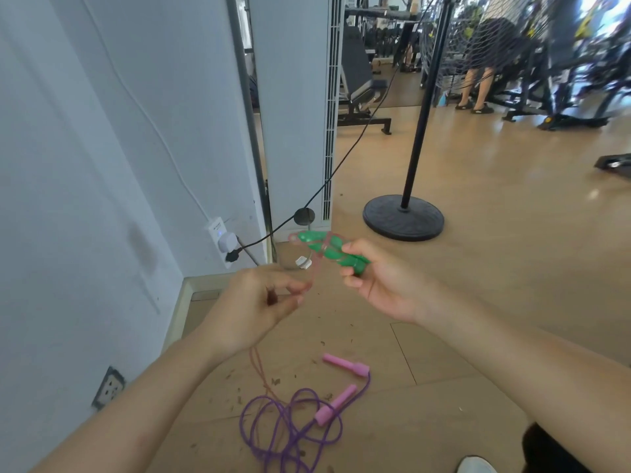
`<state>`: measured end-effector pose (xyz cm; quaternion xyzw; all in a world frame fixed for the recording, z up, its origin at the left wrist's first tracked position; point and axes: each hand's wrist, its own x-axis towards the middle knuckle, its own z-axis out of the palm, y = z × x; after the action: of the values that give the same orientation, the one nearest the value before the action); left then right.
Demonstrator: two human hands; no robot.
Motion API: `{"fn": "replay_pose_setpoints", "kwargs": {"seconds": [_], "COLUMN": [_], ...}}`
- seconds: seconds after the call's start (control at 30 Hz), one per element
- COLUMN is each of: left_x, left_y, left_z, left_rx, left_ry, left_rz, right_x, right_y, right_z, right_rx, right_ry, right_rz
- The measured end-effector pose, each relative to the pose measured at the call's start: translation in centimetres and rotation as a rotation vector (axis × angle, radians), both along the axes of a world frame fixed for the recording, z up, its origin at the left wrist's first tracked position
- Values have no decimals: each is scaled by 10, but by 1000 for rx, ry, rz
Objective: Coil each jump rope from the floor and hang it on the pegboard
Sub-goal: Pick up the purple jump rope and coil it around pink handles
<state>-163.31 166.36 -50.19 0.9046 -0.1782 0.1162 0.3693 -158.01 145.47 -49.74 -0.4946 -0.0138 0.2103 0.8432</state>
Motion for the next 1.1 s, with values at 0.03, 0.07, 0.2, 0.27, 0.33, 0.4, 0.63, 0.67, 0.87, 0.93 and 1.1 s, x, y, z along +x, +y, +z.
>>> {"fn": "replay_pose_setpoints", "kwargs": {"seconds": [0.03, 0.07, 0.2, 0.27, 0.33, 0.4, 0.63, 0.67, 0.87, 0.93, 1.1], "left_x": [-2, -3, -2, -2, -3, -2, 4, 6, 13, 14, 13], "left_y": [-2, -2, -1, -2, -4, -4, 12, 15, 18, 17, 17], "left_z": [0, -1, -5, -5, -6, -5, -1, -1, 0, 0, -6], "left_rx": [69, 112, 191, 232, 241, 229, 86, 57, -230, -323, -453], "left_ry": [-26, -44, -62, -118, -131, -107, -27, -14, 92, 117, 164], "left_rz": [-4, -20, -53, 10, 49, 58, 112, 139, 77, 72, 71], "right_x": [0, 0, -4, -3, -2, 1, 2, 2, -3, -5, -1], "right_y": [2, 4, 3, 3, 5, 6, 0, 1, 8, 9, 7], "right_z": [-3, -7, -16, -18, -22, -26, -13, -12, -3, 1, 9], "right_rx": [-69, -180, -816, -937, -988, -1064, -1063, -1024, -471, -290, 60], "right_ry": [-31, -85, -499, -654, -726, -795, -773, -754, -378, -273, -98], "right_rz": [-48, -99, -157, -132, -97, -64, 267, 314, 435, 434, 390]}}
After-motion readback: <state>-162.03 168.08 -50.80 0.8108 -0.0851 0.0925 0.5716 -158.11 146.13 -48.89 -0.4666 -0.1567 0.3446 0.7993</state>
